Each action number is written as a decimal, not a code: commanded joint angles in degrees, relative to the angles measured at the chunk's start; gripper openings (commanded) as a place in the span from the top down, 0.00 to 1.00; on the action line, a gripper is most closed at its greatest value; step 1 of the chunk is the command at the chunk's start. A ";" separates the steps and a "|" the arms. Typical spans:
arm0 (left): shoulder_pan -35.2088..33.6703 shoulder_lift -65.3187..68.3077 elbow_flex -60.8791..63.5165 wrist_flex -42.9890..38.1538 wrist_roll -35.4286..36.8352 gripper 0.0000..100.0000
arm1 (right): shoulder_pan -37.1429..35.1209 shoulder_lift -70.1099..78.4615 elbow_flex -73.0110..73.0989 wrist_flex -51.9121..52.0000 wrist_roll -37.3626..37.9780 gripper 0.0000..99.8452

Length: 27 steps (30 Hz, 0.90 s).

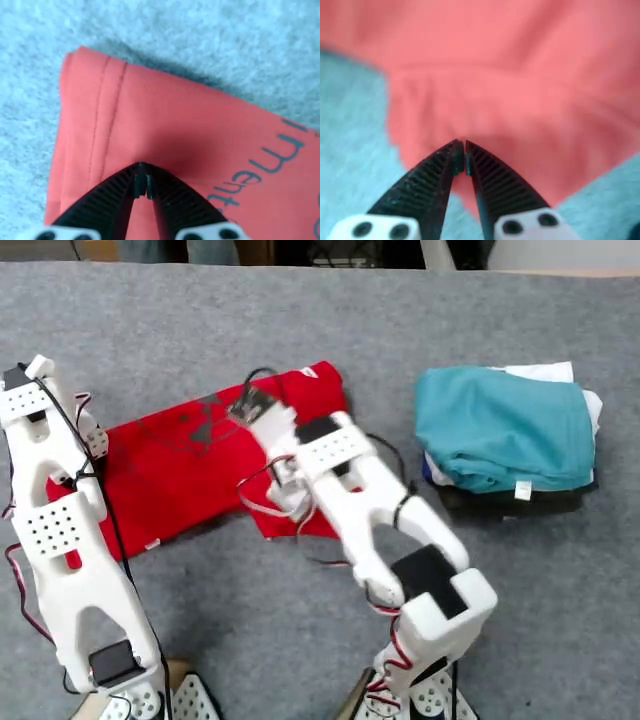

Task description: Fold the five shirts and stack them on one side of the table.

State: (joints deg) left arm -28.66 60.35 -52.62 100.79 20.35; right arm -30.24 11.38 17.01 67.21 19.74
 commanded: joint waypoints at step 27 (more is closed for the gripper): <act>-0.31 0.35 0.84 0.09 -0.09 0.97 | 1.23 -5.14 0.13 8.62 47.03 0.69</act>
State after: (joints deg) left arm -28.66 60.62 -52.09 100.79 20.35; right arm -29.89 6.11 14.11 82.15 65.80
